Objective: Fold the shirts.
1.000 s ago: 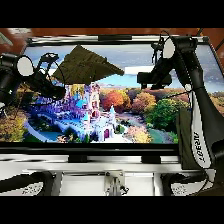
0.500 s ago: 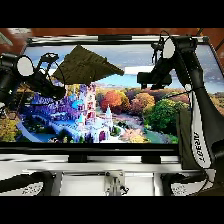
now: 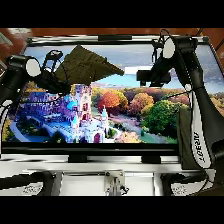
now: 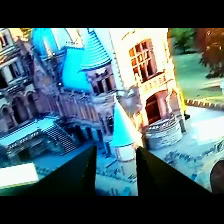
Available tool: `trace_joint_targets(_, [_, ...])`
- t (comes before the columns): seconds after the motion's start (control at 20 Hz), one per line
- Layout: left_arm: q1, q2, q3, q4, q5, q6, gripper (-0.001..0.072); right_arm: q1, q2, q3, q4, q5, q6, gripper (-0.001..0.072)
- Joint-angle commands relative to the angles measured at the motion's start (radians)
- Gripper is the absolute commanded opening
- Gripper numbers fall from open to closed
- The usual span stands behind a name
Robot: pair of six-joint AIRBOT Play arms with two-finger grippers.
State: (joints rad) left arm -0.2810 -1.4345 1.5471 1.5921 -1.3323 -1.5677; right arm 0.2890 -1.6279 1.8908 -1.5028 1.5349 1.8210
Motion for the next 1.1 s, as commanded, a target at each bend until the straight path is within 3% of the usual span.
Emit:
trace_joint_targets(0.0, [0.000,-0.040,0.000,-0.006,0.042,-0.058,0.0336,0.001,0.000,0.000,0.000,-0.034,-0.005,0.0515])
trace_joint_targets(0.1, [0.000,-0.053,0.000,-0.032,0.026,-0.076,0.0336,0.001,0.000,0.000,-0.002,-0.033,-0.027,0.0515])
trace_joint_targets(0.2, [0.000,-0.065,0.000,-0.058,0.043,0.024,0.0346,0.001,-0.003,0.000,-0.003,-0.053,-0.077,0.0515])
trace_joint_targets(0.25, [0.002,-0.071,0.002,-0.053,0.082,0.034,0.0365,0.001,-0.007,0.000,0.001,-0.058,-0.080,0.0515])
trace_joint_targets(0.3, [0.009,-0.080,0.022,-0.051,0.131,0.038,0.0640,0.001,-0.012,0.000,0.008,-0.056,-0.080,0.0515])
trace_joint_targets(0.35, [0.020,-0.098,0.061,-0.044,0.178,0.038,0.0720,0.001,-0.016,0.000,0.021,-0.049,-0.082,0.0515])
trace_joint_targets(0.55, [0.114,-0.293,0.328,-0.043,0.326,0.048,0.0710,0.001,-0.021,0.000,0.071,-0.041,-0.087,0.0515])
trace_joint_targets(0.65, [0.151,-0.436,0.480,-0.044,0.312,0.143,0.0658,0.001,-0.021,0.000,0.074,-0.035,-0.087,0.0515])
trace_joint_targets(0.7, [0.165,-0.502,0.536,-0.045,0.303,0.143,0.0658,0.001,-0.021,0.000,0.073,-0.032,-0.087,0.0515])
trace_joint_targets(1.05, [0.179,-0.687,0.510,-0.045,0.399,0.165,0.0665,0.001,-0.021,0.000,0.083,-0.008,-0.087,0.0515])
